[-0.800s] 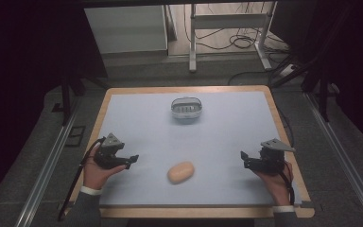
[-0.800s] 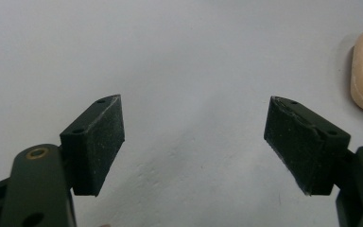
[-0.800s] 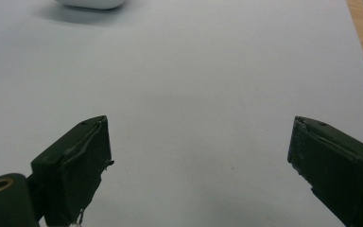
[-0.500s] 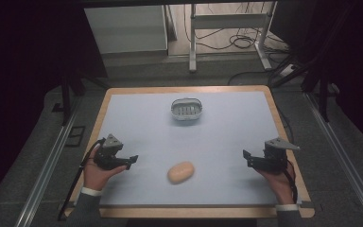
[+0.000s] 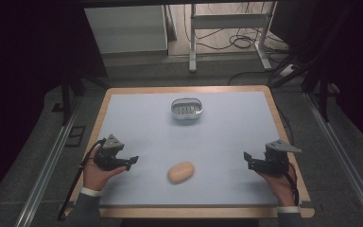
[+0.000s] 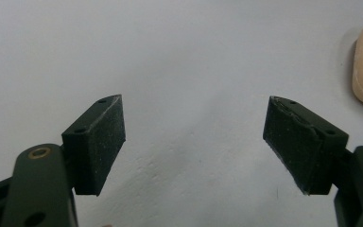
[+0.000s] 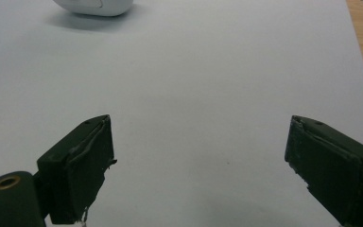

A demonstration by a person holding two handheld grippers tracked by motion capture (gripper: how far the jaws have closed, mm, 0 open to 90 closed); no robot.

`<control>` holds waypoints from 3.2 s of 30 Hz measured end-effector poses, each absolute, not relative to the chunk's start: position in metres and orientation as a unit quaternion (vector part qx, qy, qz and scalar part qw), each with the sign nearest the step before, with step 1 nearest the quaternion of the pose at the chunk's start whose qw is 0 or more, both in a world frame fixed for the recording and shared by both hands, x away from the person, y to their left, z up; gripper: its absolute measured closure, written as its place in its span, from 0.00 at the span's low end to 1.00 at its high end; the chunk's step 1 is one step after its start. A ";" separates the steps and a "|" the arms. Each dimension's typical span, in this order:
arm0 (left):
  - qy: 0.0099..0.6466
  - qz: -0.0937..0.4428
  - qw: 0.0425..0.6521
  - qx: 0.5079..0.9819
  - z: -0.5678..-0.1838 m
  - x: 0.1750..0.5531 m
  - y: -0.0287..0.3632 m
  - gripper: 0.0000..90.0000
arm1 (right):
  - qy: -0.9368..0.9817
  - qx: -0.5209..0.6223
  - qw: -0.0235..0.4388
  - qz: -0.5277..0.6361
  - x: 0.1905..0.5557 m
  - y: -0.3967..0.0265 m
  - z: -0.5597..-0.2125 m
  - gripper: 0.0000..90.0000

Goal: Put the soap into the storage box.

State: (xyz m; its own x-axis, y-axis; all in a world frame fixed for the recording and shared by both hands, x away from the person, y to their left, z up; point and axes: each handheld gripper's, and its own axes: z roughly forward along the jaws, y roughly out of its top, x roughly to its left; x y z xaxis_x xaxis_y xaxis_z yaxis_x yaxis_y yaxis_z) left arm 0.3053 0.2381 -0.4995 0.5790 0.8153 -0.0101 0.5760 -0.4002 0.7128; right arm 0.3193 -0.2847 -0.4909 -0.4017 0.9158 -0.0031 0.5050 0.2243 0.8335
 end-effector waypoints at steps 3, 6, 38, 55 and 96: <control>0.424 0.172 0.348 0.818 -0.496 0.305 0.237 0.24 | 0.741 0.481 0.254 0.394 0.320 -0.285 -0.493 0.10; 0.427 0.169 0.346 0.818 -0.494 0.305 0.236 0.24 | 0.742 0.479 0.251 0.397 0.321 -0.286 -0.494 0.10; 0.354 0.147 0.317 0.867 -0.460 0.307 0.184 0.24 | 0.742 0.482 0.268 0.382 0.305 -0.289 -0.492 0.10; 0.332 0.123 0.309 0.883 -0.460 0.308 0.154 0.24 | 0.746 0.477 0.267 0.380 0.306 -0.285 -0.493 0.10; 0.282 0.053 0.254 0.924 -0.497 0.318 0.075 0.23 | 0.752 0.480 0.273 0.361 0.308 -0.285 -0.500 0.10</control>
